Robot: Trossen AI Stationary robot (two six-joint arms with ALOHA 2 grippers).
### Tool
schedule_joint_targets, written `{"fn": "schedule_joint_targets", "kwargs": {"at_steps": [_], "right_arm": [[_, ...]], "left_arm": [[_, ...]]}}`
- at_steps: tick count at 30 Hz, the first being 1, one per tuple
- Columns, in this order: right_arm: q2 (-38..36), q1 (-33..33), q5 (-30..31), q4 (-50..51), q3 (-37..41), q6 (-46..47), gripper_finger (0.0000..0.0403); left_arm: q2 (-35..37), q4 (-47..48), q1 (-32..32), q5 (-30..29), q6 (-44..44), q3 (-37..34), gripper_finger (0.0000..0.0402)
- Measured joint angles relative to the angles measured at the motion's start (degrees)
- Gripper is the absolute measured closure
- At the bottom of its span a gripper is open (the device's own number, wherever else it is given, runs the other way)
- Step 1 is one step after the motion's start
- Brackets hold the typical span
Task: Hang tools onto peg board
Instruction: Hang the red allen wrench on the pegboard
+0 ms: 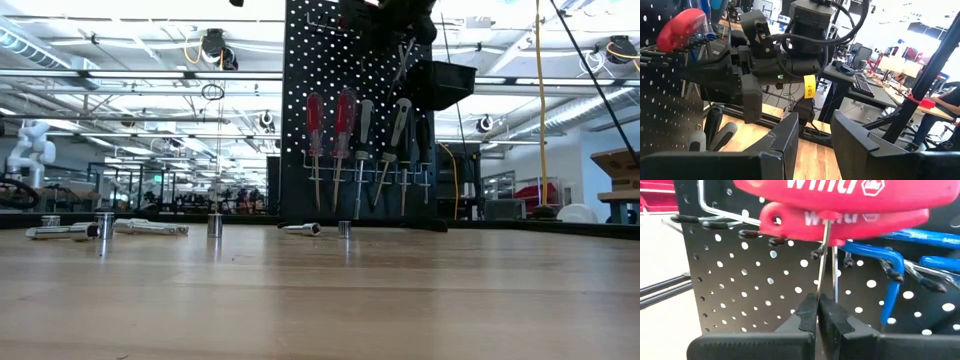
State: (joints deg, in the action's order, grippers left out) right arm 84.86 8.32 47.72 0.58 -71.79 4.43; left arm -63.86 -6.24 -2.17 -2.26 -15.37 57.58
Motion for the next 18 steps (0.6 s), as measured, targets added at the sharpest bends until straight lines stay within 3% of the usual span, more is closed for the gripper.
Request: {"fn": "schedule_joint_targets", "kwargs": {"at_steps": [8, 18], "right_arm": [[-0.1, -2.7, 4.4, 2.1, 0.0, 1.2, 0.0402], [-0.1, -4.0, 4.4, 1.9, -0.1, 2.7, 0.0403]], "left_arm": [[0.0, 1.4, 0.0, 0.0, 0.7, 0.0, 0.0285], [0.0, 1.3, 0.0, 0.0, 0.8, 0.0, 0.0285]]}}
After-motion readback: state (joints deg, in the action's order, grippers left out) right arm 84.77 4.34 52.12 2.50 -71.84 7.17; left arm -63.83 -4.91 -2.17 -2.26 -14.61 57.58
